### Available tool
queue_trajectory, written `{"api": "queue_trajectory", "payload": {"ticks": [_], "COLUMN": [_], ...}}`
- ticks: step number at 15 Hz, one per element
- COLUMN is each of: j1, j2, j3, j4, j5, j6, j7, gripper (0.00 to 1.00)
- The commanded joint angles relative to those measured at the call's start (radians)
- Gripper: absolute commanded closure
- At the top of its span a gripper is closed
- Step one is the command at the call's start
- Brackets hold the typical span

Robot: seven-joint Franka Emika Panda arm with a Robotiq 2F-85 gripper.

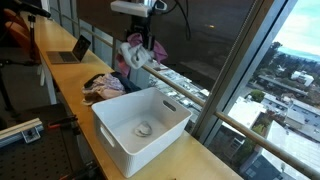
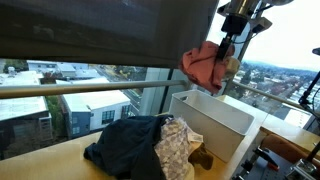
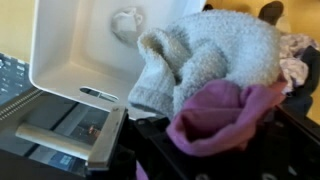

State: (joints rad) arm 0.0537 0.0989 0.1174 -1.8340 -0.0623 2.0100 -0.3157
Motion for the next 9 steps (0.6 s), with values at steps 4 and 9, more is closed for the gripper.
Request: {"api": "queue_trajectory", "payload": {"ticks": [4,9], "j1": [0.192,0.303], "j2": [0.089,0.248], "j3": [0.13,0.188], "j4": [0.025,0.056], "j5": [-0.017,-0.021], "j6": [-0.006,0.004], "j7": [0.144,0.213], "gripper": [0.99,0.99]}}
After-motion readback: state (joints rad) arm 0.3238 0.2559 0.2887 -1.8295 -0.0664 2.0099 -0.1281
